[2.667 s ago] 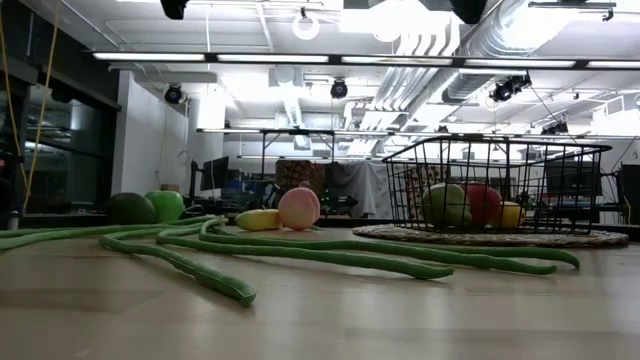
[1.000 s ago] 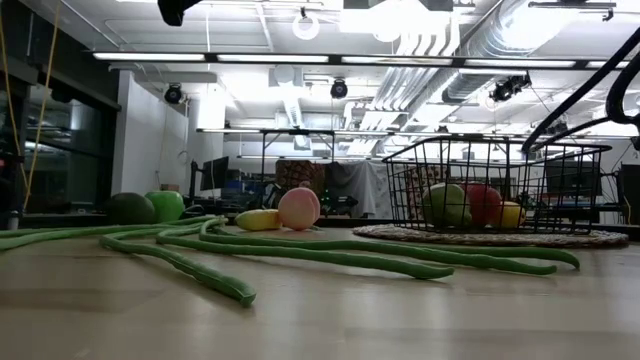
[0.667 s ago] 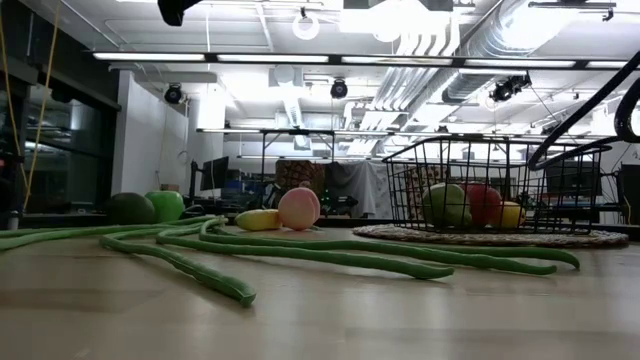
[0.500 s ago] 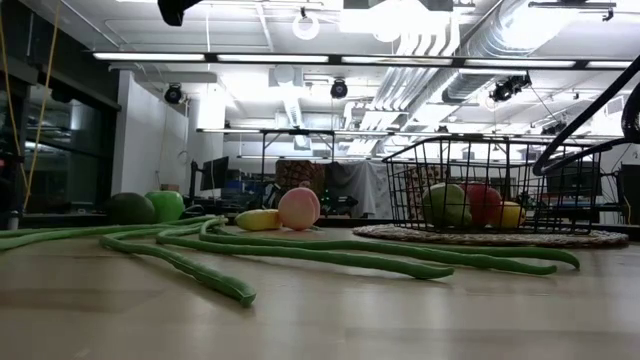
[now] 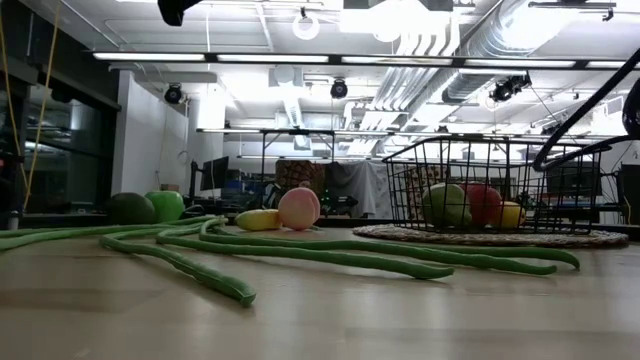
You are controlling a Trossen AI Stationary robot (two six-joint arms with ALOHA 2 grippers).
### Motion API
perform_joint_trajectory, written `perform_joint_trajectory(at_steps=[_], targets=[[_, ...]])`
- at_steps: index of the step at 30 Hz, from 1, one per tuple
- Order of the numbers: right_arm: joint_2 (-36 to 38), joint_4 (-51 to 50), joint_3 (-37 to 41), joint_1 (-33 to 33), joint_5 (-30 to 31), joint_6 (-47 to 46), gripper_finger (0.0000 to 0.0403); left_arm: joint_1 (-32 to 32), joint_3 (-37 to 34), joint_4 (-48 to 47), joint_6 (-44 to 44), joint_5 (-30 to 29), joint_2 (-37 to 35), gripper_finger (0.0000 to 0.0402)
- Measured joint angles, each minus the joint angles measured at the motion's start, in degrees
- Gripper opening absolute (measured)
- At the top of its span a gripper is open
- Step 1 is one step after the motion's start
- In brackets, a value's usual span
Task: Build produce basket
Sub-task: Put the green leaf lettuce into the wire basket
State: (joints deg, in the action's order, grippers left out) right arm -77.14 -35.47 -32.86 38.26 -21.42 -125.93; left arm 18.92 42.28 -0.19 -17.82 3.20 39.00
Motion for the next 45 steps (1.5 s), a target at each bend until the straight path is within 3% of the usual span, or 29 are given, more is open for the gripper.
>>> perform_joint_trajectory(at_steps=[7,15,23,28,30,33,37,45], targets=[[4.70,-0.06,0.00,-0.01,4.32,-1.54,0.0155,0.00,0.00,0.00,0.02,0.00,0.00,0.0355],[13.56,0.66,0.00,-2.24,13.10,1.80,0.0146,0.00,0.00,-0.02,0.02,0.00,0.00,0.0355],[26.03,13.01,-0.02,-8.63,25.17,22.50,0.0145,0.01,0.00,-0.01,0.45,0.01,0.00,0.0355],[31.25,25.82,-0.28,-17.06,25.38,36.54,0.0145,0.00,0.00,0.00,0.46,0.00,0.00,0.0355],[31.94,25.69,-2.28,-21.36,23.80,41.85,0.0145,0.00,0.00,0.00,0.46,0.00,0.00,0.0355],[31.31,19.48,-8.39,-28.43,18.78,50.65,0.0145,0.00,0.00,-0.01,0.46,-0.02,0.00,0.0355],[27.02,3.48,-21.16,-37.61,14.06,64.75,0.0145,0.02,0.00,0.00,0.20,-0.86,-0.02,0.0355],[10.80,-32.52,-51.34,-51.92,13.78,95.67,0.0145,0.02,0.00,0.12,0.00,-1.31,-0.02,0.0355]])
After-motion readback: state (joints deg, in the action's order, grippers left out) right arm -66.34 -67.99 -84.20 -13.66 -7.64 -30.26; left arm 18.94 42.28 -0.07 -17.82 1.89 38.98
